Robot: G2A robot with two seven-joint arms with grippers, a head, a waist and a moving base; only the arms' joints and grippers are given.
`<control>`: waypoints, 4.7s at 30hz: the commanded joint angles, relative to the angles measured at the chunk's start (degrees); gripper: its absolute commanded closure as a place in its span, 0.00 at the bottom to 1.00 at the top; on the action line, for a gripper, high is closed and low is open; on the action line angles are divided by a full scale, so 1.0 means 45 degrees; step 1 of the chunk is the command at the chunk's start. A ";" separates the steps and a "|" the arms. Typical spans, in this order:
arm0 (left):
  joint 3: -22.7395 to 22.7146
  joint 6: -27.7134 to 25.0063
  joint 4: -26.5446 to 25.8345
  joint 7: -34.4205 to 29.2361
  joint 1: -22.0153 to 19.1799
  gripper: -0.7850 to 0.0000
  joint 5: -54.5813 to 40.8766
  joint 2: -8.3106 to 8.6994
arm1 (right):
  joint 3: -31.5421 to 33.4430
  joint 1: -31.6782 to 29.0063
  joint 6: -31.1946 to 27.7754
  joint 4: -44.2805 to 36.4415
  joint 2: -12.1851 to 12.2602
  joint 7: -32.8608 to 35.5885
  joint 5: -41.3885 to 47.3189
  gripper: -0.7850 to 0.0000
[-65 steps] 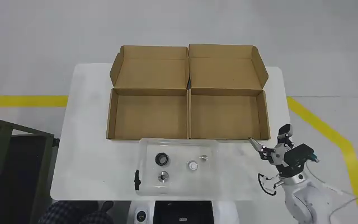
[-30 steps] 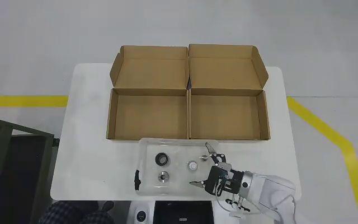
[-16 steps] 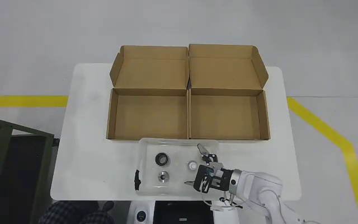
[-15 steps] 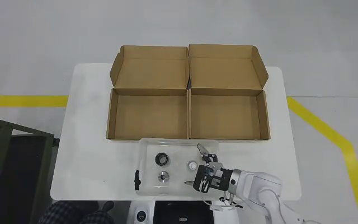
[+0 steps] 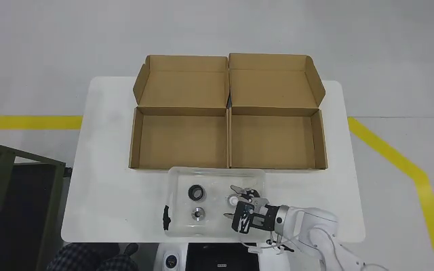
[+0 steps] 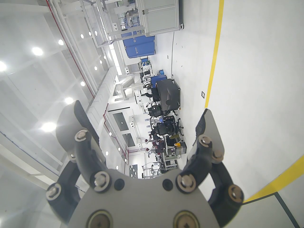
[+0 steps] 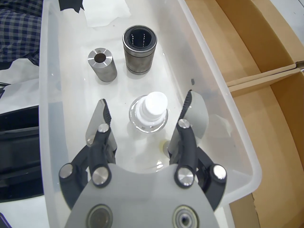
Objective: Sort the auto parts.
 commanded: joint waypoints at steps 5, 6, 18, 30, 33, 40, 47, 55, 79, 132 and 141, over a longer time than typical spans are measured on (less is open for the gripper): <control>0.0000 0.0000 0.0000 0.0000 0.0000 0.00 0.0000 0.0000 | -0.0098 0.0098 -0.0016 0.0039 0.0044 0.0105 0.0000 0.82; 0.0000 0.0000 0.0000 0.0000 0.0000 0.00 0.0000 0.0000 | -0.0106 0.0108 -0.0037 0.0031 0.0052 0.0095 0.0035 0.91; 0.0000 0.0000 0.0000 0.0000 0.0000 0.00 0.0000 0.0000 | 0.0604 0.0063 -0.0682 0.0208 0.0177 -0.1260 0.2886 1.00; 0.0000 0.0000 0.0000 0.0000 0.0000 0.00 0.0000 0.0000 | 0.1657 0.0241 -0.0575 0.0883 0.0247 -0.2013 0.7422 1.00; 0.0000 0.0000 0.0000 0.0000 0.0000 0.00 0.0000 0.0000 | 0.1734 0.0542 -0.0665 0.1322 0.0253 -0.1815 0.9034 1.00; 0.0000 0.0000 0.0000 0.0000 0.0000 0.00 0.0000 0.0000 | 0.1782 0.1305 -0.0556 0.2044 0.0293 -0.0835 1.2078 1.00; 0.0000 0.0000 0.0000 0.0000 0.0000 0.00 0.0000 0.0000 | 0.2063 0.1652 -0.0040 0.2158 0.0322 -0.0590 1.3453 1.00; 0.0000 0.0000 0.0000 0.0000 0.0000 0.00 0.0000 0.0000 | 0.2211 0.2167 0.0709 0.2241 0.0313 -0.0433 1.3875 1.00; 0.0000 0.0000 0.0000 0.0000 0.0000 0.00 0.0000 0.0000 | 0.0275 0.5380 0.4647 0.3979 -0.0094 0.0234 0.9166 1.00; 0.0000 0.0000 0.0000 0.0000 0.0000 0.00 0.0000 0.0000 | 0.2059 0.2849 0.1626 -0.0288 0.0294 0.2087 0.5329 0.00; 0.0000 0.0000 0.0000 0.0000 0.0000 0.00 0.0000 0.0000 | 0.1877 0.1398 -0.0649 -0.1924 0.0582 0.2971 0.4069 0.00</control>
